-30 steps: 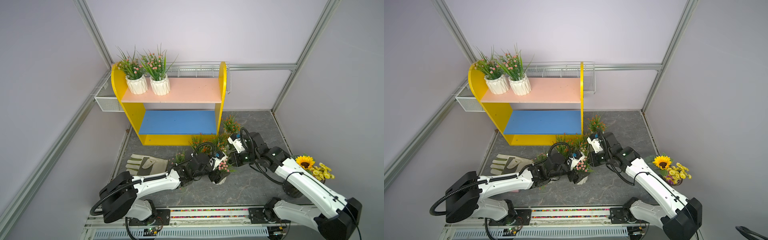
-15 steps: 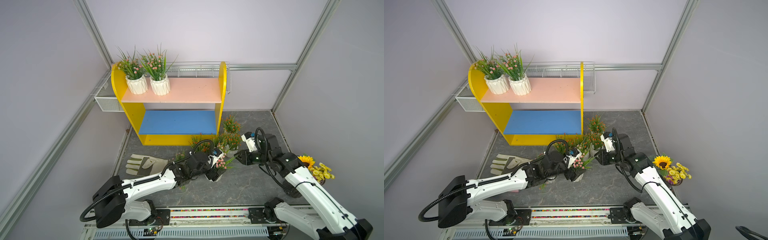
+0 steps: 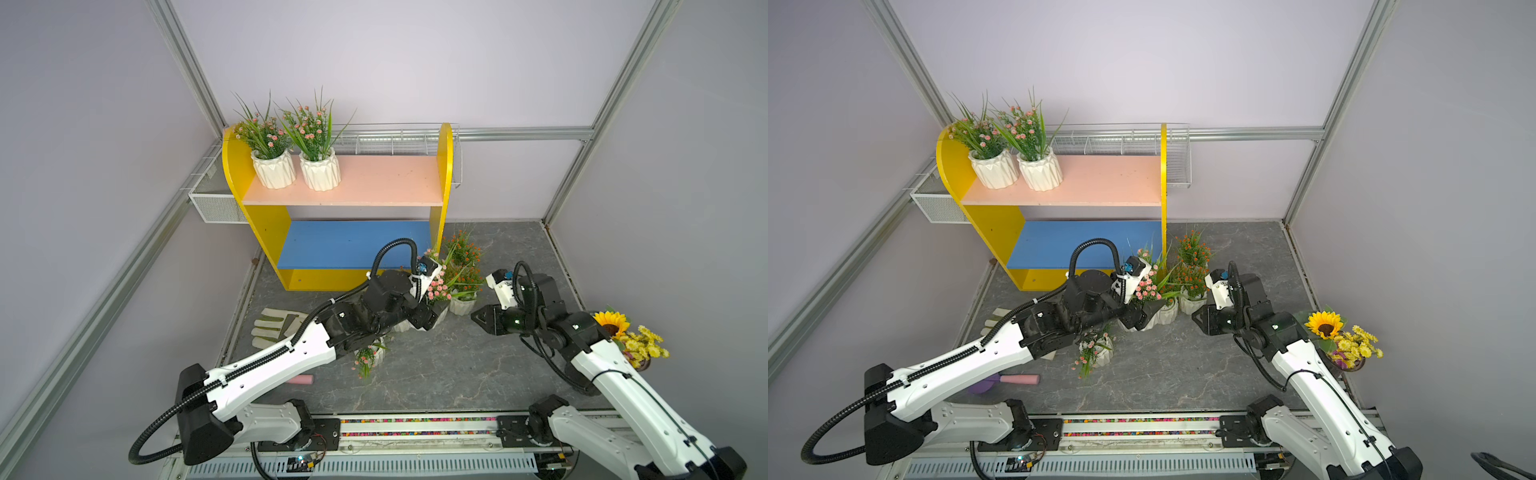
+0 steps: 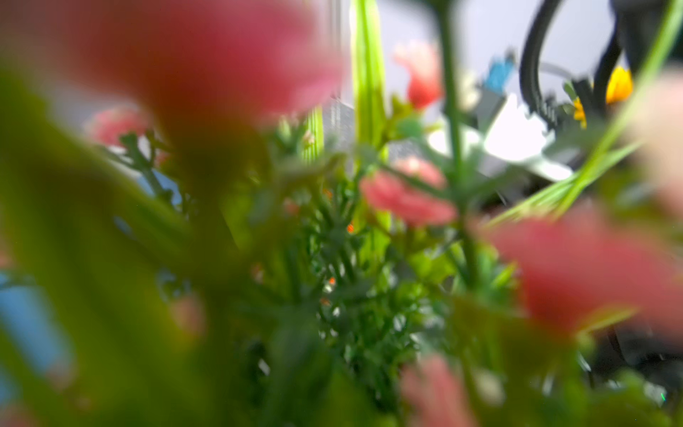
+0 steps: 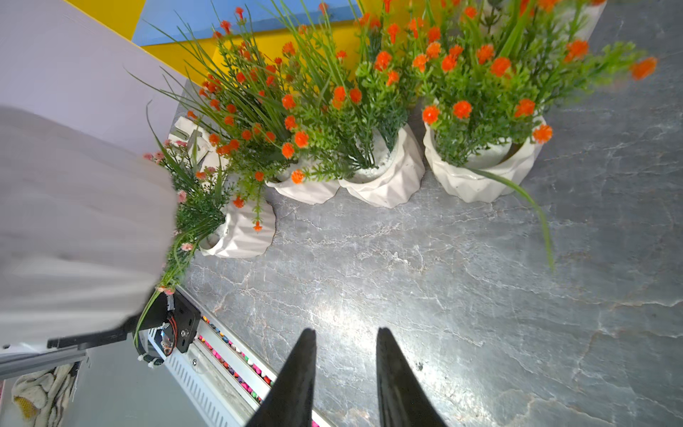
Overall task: Place the baby's breath potted plants on the rack by color
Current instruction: Pick up the baby's breath potted plant from the center of the board, then place the baby's breath potted plant on the rack.
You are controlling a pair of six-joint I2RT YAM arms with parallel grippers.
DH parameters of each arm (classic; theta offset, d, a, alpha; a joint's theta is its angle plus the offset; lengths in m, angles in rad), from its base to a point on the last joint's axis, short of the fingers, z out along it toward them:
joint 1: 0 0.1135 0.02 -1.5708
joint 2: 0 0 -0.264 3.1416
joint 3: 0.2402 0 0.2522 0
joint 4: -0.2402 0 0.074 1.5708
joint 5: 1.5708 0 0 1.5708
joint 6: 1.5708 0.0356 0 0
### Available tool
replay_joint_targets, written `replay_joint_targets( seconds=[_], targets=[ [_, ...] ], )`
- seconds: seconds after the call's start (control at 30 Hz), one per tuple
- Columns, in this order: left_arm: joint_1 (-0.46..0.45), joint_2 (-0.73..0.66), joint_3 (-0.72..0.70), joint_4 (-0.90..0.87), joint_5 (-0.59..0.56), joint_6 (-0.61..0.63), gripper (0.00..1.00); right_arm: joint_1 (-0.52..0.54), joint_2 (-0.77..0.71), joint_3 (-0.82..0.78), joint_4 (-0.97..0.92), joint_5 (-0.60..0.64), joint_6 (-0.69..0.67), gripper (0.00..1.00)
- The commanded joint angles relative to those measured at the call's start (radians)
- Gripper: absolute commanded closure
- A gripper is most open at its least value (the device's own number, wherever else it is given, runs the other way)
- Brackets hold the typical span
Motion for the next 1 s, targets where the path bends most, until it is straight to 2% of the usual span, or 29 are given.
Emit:
replay_joint_targets(
  seconds=[0.0, 0.17, 0.43, 0.97],
  targets=[
    [0.018, -0.047, 0.083, -0.016, -0.084, -0.009, 1.00, -0.006, -0.010, -0.025, 0.007, -0.022, 0.008, 0.69],
    [0.060, -0.049, 0.162, -0.047, -0.146, -0.016, 1.00, -0.008, -0.020, -0.033, 0.006, -0.028, 0.010, 0.69],
    [0.083, -0.012, 0.310, -0.081, -0.207, 0.039, 1.00, -0.007, -0.027, -0.039, 0.004, -0.039, 0.011, 0.69],
    [0.171, 0.199, 0.756, -0.228, -0.156, 0.111, 1.00, -0.008, -0.046, -0.042, -0.007, -0.052, 0.012, 0.70]
  ],
)
